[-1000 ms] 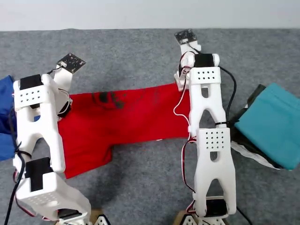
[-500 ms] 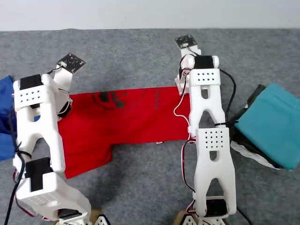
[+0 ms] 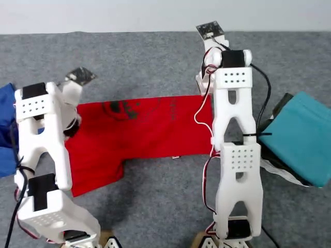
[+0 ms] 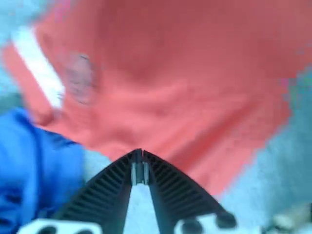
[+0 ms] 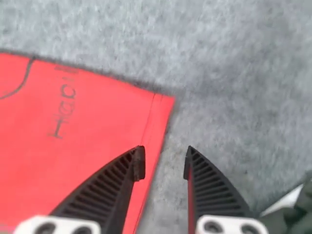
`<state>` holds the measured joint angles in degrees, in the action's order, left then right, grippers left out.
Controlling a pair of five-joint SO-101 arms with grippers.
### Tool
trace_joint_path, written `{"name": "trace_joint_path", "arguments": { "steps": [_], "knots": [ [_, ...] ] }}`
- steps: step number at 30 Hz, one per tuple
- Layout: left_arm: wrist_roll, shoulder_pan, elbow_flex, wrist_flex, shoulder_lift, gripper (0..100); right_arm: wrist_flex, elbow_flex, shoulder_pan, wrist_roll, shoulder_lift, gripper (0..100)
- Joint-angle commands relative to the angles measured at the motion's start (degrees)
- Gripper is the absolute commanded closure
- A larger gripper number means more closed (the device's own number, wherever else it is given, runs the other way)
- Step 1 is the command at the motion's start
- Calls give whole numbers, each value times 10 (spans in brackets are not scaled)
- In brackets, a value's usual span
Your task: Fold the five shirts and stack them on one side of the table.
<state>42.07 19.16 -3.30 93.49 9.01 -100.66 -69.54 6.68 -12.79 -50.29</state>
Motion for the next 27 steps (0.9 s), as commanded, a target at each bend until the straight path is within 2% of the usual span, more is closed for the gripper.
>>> {"name": "trace_joint_path", "arguments": {
  "steps": [1,5,10,14,18,27],
  "knots": [
    [69,6,-7,66,-33,995,-23,84,2,-4,109,856],
    [113,5,-46,69,-55,994,-23,185,-4,-4,175,856],
    [165,-21,-173,55,-150,994,-23,269,-9,-3,231,856],
    [196,-33,-293,-31,-197,984,-23,302,-10,-3,257,856],
    [227,-30,-366,-114,-205,926,-23,309,-10,-3,264,856],
    [243,-29,-385,-244,-204,913,-23,309,-10,3,265,856]
  ]
}}
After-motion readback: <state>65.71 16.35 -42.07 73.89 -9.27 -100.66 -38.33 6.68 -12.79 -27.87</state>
